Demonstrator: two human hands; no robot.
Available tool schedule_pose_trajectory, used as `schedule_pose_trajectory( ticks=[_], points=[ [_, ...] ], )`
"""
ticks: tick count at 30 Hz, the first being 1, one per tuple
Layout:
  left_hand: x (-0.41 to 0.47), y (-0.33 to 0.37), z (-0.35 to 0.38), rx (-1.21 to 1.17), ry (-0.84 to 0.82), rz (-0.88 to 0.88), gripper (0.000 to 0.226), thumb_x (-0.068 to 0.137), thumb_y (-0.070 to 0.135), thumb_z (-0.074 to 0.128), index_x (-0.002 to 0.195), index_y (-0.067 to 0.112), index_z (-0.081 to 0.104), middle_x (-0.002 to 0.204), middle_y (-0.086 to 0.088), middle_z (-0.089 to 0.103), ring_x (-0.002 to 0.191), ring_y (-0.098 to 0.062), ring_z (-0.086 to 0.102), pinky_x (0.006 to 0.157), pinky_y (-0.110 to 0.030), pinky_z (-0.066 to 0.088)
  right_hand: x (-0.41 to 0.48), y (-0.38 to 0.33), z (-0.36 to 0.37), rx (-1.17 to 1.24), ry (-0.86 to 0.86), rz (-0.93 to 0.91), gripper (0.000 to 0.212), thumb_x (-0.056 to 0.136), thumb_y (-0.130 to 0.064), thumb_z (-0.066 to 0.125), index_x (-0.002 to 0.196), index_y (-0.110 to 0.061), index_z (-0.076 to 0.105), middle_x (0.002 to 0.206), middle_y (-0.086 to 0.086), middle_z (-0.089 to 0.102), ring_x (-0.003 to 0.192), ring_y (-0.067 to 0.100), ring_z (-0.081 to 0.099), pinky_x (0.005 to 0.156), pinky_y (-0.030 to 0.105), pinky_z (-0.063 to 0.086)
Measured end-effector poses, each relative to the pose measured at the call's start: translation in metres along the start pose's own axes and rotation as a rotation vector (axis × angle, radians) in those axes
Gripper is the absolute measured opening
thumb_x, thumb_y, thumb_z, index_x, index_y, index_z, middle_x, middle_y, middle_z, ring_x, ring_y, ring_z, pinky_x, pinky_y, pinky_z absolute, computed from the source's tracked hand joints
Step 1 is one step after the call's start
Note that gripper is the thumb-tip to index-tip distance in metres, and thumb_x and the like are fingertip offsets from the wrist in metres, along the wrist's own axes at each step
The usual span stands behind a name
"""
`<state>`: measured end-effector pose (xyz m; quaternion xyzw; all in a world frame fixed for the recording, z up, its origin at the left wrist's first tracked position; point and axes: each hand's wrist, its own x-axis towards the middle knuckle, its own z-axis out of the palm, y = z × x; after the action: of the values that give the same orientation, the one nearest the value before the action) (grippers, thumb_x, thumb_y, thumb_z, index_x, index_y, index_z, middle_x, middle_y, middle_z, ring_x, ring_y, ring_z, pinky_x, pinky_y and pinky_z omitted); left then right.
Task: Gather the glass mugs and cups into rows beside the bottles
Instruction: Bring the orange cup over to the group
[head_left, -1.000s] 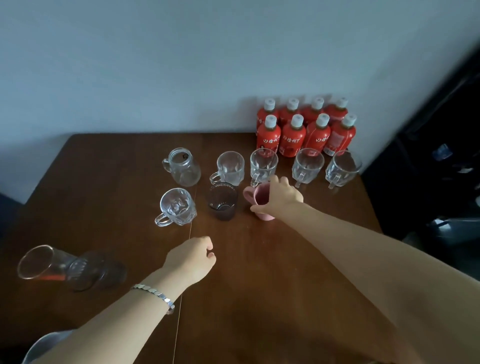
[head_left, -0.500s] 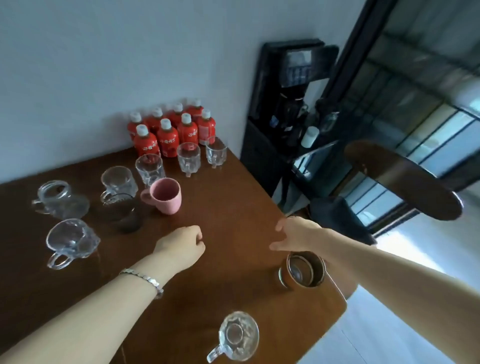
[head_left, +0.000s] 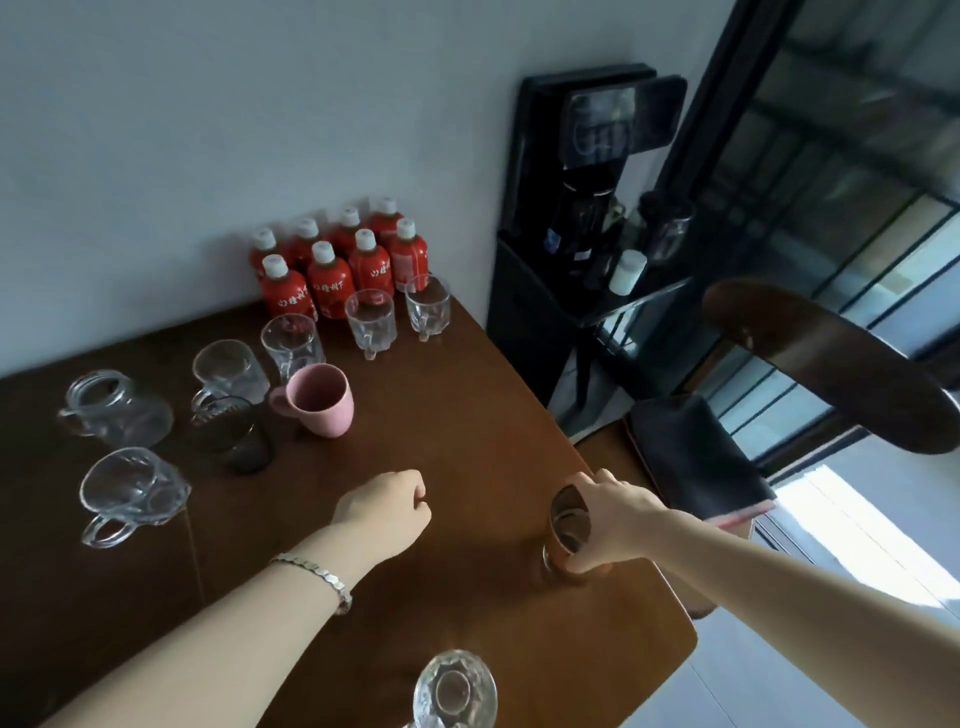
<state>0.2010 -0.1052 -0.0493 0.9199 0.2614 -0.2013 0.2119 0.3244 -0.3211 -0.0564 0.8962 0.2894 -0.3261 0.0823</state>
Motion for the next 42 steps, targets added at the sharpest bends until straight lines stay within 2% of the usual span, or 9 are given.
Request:
schedule_pose_trajectory(
  ticks=[3, 8, 15, 22, 29, 33, 35, 37, 42],
  points=[
    [0.011, -0.010, -0.008, -0.035, 0.025, -0.116, 0.026, 0.095, 0.030, 0.045, 0.117, 0.024, 0.057, 0.120, 0.005, 0.062, 0.109, -0.018, 0.059, 0.087, -0.029, 0.046, 0.030, -0.009, -0.035, -0.015, 0.025, -0.066, 0.102, 0.064, -0.055, 0.073, 0.146, -0.024, 0.022, 0.125, 0.004, 0.047, 0.107, 0.024, 0.058, 0.071, 0.026, 0.049],
    [0.027, -0.029, -0.019, -0.119, 0.071, -0.302, 0.028, 0.096, 0.030, 0.044, 0.120, 0.023, 0.056, 0.120, 0.003, 0.063, 0.107, -0.020, 0.061, 0.085, -0.031, 0.048, 0.093, -0.049, -0.094, -0.046, 0.176, -0.173, 0.102, 0.064, -0.047, 0.079, 0.142, -0.013, 0.024, 0.129, 0.006, 0.044, 0.118, 0.027, 0.050, 0.088, 0.034, 0.049],
    [0.031, -0.052, -0.011, -0.194, 0.101, -0.501, 0.028, 0.095, 0.032, 0.045, 0.119, 0.023, 0.057, 0.124, 0.004, 0.062, 0.111, -0.021, 0.061, 0.089, -0.030, 0.048, 0.165, -0.126, -0.146, -0.046, 0.252, -0.370, 0.101, 0.065, -0.046, 0.080, 0.144, -0.014, 0.024, 0.137, 0.010, 0.041, 0.126, 0.032, 0.047, 0.094, 0.040, 0.050],
    [0.014, -0.069, 0.000, -0.224, 0.098, -0.572, 0.026, 0.095, 0.032, 0.044, 0.117, 0.024, 0.057, 0.122, 0.007, 0.063, 0.108, -0.018, 0.062, 0.085, -0.028, 0.047, 0.190, -0.169, -0.146, -0.131, 0.240, -0.423, 0.099, 0.069, -0.045, 0.078, 0.145, -0.015, 0.022, 0.137, 0.012, 0.040, 0.129, 0.033, 0.044, 0.096, 0.042, 0.048],
    [-0.001, -0.082, 0.000, -0.226, 0.086, -0.569, 0.029, 0.096, 0.032, 0.043, 0.121, 0.025, 0.055, 0.121, 0.007, 0.063, 0.100, -0.016, 0.065, 0.084, -0.028, 0.049, 0.193, -0.165, -0.133, -0.120, 0.206, -0.335, 0.098, 0.069, -0.052, 0.077, 0.144, -0.013, 0.026, 0.140, 0.013, 0.039, 0.129, 0.034, 0.045, 0.096, 0.042, 0.048],
    [-0.010, -0.086, -0.001, -0.226, 0.086, -0.539, 0.029, 0.097, 0.033, 0.042, 0.122, 0.026, 0.054, 0.121, 0.008, 0.062, 0.103, -0.016, 0.063, 0.086, -0.029, 0.049, 0.185, -0.162, -0.132, -0.048, 0.205, -0.263, 0.120, 0.066, -0.060, 0.076, 0.152, -0.015, 0.006, 0.148, 0.014, 0.037, 0.134, 0.033, 0.042, 0.100, 0.043, 0.046],
    [-0.015, -0.089, -0.001, -0.224, 0.088, -0.515, 0.029, 0.097, 0.032, 0.042, 0.122, 0.025, 0.054, 0.121, 0.008, 0.062, 0.103, -0.016, 0.064, 0.084, -0.028, 0.050, 0.175, -0.159, -0.128, 0.000, 0.216, -0.233, 0.123, 0.066, -0.060, 0.076, 0.153, -0.015, 0.001, 0.149, 0.013, 0.037, 0.133, 0.032, 0.044, 0.100, 0.042, 0.047],
    [-0.021, -0.090, -0.002, -0.216, 0.088, -0.480, 0.030, 0.097, 0.031, 0.042, 0.123, 0.024, 0.054, 0.122, 0.007, 0.062, 0.104, -0.016, 0.063, 0.084, -0.028, 0.049, 0.159, -0.151, -0.119, 0.057, 0.230, -0.187, 0.114, 0.071, -0.052, 0.076, 0.152, -0.013, 0.007, 0.145, 0.013, 0.041, 0.129, 0.030, 0.049, 0.098, 0.041, 0.050],
    [-0.038, -0.086, -0.002, -0.173, 0.056, -0.368, 0.031, 0.097, 0.030, 0.043, 0.124, 0.021, 0.055, 0.121, 0.005, 0.063, 0.107, -0.018, 0.062, 0.085, -0.029, 0.049, 0.107, -0.105, -0.079, 0.087, 0.093, -0.134, 0.062, 0.088, -0.035, 0.063, 0.139, -0.010, 0.040, 0.133, 0.010, 0.052, 0.115, 0.027, 0.058, 0.092, 0.035, 0.052]
  ],
)
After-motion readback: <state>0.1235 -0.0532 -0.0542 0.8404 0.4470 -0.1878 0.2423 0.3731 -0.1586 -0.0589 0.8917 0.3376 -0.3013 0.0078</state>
